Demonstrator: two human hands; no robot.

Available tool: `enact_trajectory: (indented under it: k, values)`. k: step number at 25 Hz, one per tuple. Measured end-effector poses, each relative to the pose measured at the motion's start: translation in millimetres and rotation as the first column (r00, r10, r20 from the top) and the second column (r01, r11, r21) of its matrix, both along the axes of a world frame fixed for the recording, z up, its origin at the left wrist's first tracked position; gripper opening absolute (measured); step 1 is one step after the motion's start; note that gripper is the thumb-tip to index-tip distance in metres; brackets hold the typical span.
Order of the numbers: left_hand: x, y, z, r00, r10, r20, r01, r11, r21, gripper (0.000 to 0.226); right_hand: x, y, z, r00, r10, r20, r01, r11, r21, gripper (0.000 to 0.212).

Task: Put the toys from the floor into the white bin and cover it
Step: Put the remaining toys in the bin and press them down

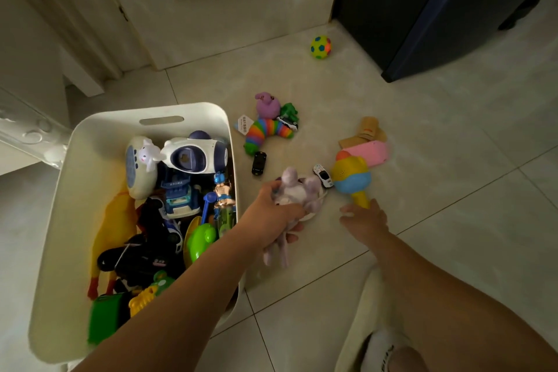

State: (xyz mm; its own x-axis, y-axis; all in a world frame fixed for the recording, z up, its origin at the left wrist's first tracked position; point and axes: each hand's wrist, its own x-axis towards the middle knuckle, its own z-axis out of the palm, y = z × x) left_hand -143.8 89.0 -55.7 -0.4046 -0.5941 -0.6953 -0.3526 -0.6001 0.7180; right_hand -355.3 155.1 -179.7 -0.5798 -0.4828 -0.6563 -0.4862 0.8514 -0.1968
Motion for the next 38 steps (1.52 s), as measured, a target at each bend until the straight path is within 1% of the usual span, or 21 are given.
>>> enact_trajectory:
  k: [2, 3, 4, 5, 6, 7, 9, 10, 11, 14, 18, 19, 21, 25, 27, 29, 31, 32, 34, 35, 38]
  values:
    - [1, 1, 3, 0.999, 0.000, -0.044, 0.001, 1.000, 0.011, 0.068, -1, 5, -8, 0.987, 0.160, -0.028, -0.160, 0.987, 0.028, 0.040]
    - [3, 2, 5, 0.997, -0.003, -0.072, 0.004, 1.000, 0.012, 0.068, -2, 7, -11, 0.976, 0.211, -0.050, -0.211, 0.977, -0.004, 0.038]
    - [5, 2, 7, 0.995, -0.011, -0.097, 0.011, 1.000, 0.006, 0.068, 0, 8, -13, 0.976, 0.211, -0.052, -0.215, 0.974, -0.067, 0.034]
    - [8, 0, 9, 0.993, -0.020, -0.117, 0.020, 1.000, -0.002, 0.068, 3, 9, -14, 0.985, 0.172, -0.033, -0.175, 0.972, -0.154, 0.027]
    - [11, -2, 13, 0.990, -0.021, -0.138, 0.020, 1.000, -0.010, 0.068, 11, 9, -9, 0.996, 0.085, 0.019, -0.077, 0.963, -0.258, 0.021]
    - [15, -4, 16, 0.987, -0.005, -0.163, 0.003, 1.000, -0.014, 0.067, 19, 6, -1, 0.993, -0.034, 0.110, 0.072, 0.929, -0.363, 0.017]
    - [25, -9, 25, 0.977, 0.059, -0.204, -0.064, 0.998, -0.015, 0.063, 39, -10, 25, 0.901, -0.242, 0.359, 0.401, 0.779, -0.481, 0.018]
    - [31, -10, 31, 0.970, 0.099, -0.221, -0.104, 0.994, -0.013, 0.061, 49, -18, 43, 0.858, -0.279, 0.432, 0.488, 0.707, -0.512, 0.019]
    - [37, -10, 37, 0.962, 0.134, -0.238, -0.141, 0.990, -0.011, 0.059, 57, -24, 63, 0.843, -0.275, 0.463, 0.517, 0.655, -0.552, 0.021]
    - [62, -12, 58, 0.939, 0.212, -0.272, -0.227, 0.974, -0.022, 0.056, 90, -38, 122, 0.856, -0.169, 0.489, 0.499, 0.524, -0.691, 0.023]
    - [123, -25, 80, 0.883, 0.354, -0.307, -0.398, 0.912, -0.094, 0.051, 147, -54, 190, 0.866, 0.045, 0.498, 0.438, 0.411, -0.799, 0.032]
    - [142, -29, 85, 0.867, 0.393, -0.306, -0.444, 0.888, -0.120, 0.052, 163, -57, 201, 0.848, 0.103, 0.520, 0.442, 0.404, -0.801, 0.033]
    - [182, -32, 93, 0.833, 0.466, -0.300, -0.524, 0.838, -0.155, 0.051, 202, -63, 213, 0.793, 0.216, 0.569, 0.436, 0.450, -0.779, 0.034]
    - [244, -32, 100, 0.760, 0.586, -0.279, -0.639, 0.751, -0.165, 0.048, 275, -64, 194, 0.697, 0.333, 0.635, 0.276, 0.693, -0.666, 0.038]
    - [261, -31, 97, 0.760, 0.590, -0.272, -0.643, 0.745, -0.179, 0.051, 305, -63, 179, 0.670, 0.332, 0.664, 0.211, 0.772, -0.599, 0.039]
    - [271, -31, 93, 0.772, 0.575, -0.271, -0.629, 0.753, -0.193, 0.053, 331, -62, 170, 0.699, 0.358, 0.619, 0.143, 0.778, -0.612, 0.032]
    - [279, -30, 89, 0.770, 0.576, -0.275, -0.631, 0.752, -0.191, 0.059, 354, -63, 154, 0.761, 0.422, 0.492, 0.009, 0.751, -0.660, 0.031]
    - [281, -29, 88, 0.769, 0.576, -0.276, -0.632, 0.750, -0.194, 0.059, 362, -64, 146, 0.760, 0.475, 0.443, -0.084, 0.748, -0.658, 0.033]
    - [283, -27, 84, 0.778, 0.573, -0.258, -0.624, 0.754, -0.205, 0.056, 372, -64, 128, 0.709, 0.596, 0.377, -0.296, 0.737, -0.608, 0.041]
    - [284, -26, 83, 0.789, 0.567, -0.237, -0.612, 0.763, -0.208, 0.056, 375, -63, 119, 0.704, 0.627, 0.333, -0.370, 0.724, -0.582, 0.043]
    - [283, -24, 75, 0.835, 0.526, -0.163, -0.551, 0.801, -0.233, 0.057, 371, -55, 102, 0.772, 0.616, 0.156, -0.410, 0.670, -0.619, 0.044]
